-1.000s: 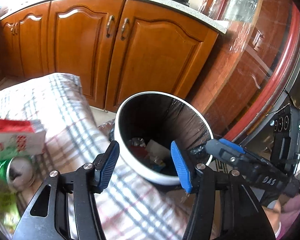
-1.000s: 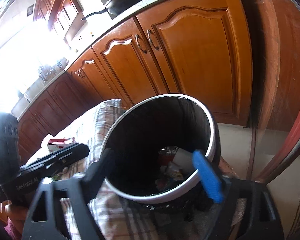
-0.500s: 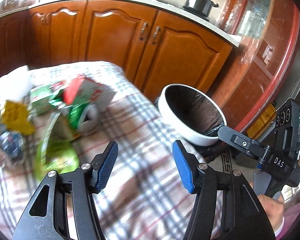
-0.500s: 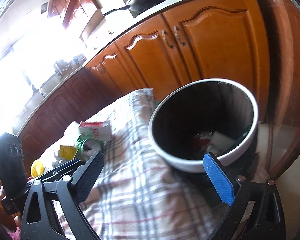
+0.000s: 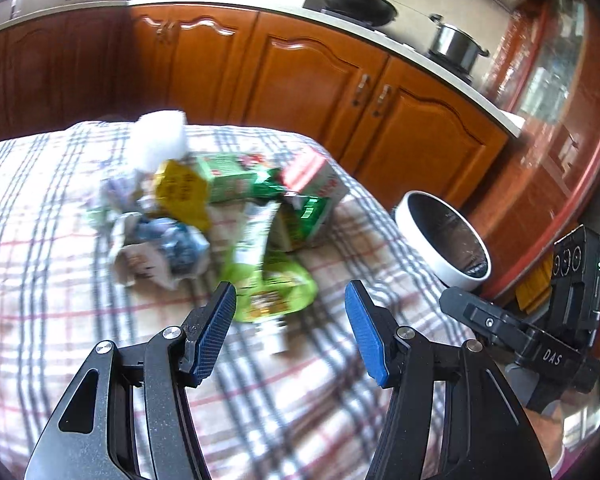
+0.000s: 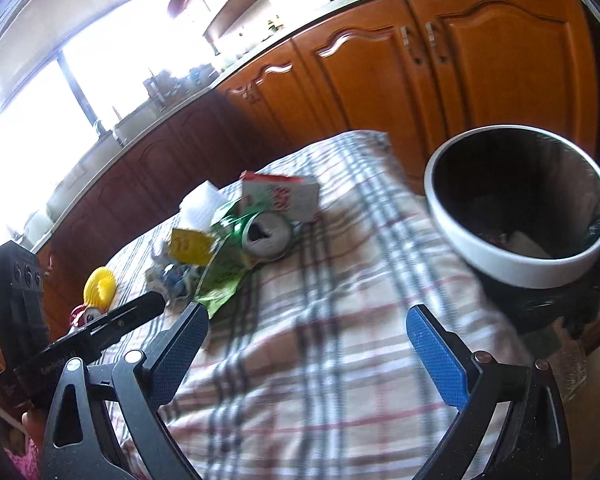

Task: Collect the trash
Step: 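Move both open tools back to the trash pile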

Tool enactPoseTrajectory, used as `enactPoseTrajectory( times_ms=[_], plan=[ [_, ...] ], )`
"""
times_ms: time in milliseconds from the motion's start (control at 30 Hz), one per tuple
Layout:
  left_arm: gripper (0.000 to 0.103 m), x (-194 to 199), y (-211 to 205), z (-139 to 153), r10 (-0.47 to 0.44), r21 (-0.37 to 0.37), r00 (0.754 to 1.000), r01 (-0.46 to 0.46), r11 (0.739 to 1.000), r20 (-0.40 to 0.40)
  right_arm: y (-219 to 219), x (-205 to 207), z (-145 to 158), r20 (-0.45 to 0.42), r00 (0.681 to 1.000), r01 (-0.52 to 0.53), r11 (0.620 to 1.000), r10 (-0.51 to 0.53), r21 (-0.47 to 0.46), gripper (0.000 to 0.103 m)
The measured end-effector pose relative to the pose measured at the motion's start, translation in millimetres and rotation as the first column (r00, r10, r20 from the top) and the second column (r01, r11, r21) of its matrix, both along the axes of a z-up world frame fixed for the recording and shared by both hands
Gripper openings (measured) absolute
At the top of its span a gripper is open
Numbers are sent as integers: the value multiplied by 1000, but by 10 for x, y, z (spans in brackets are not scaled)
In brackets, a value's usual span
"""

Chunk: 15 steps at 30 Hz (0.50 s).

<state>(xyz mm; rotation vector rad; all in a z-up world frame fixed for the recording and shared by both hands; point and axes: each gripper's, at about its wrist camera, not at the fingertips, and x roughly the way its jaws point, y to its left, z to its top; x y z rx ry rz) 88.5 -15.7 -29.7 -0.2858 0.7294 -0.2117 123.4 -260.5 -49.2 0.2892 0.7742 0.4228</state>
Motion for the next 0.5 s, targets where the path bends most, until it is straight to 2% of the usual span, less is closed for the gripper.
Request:
enactPoseTrajectory(
  times_ms=[267, 400, 500],
  plan=[
    [57, -41, 405, -33, 92, 6, 996, -92, 996, -12, 405, 64, -27, -10, 997, -77, 997, 77, -6, 100],
    [57, -24, 582, -58, 127, -14, 991, -128, 992, -33, 573, 133, -68, -19, 995, -96, 995, 96, 6, 97],
    [57, 20, 658, -70, 143, 0, 989, -143, 990, -43, 680, 200, -117, -42, 992, -115, 993, 116, 29, 90]
  ],
)
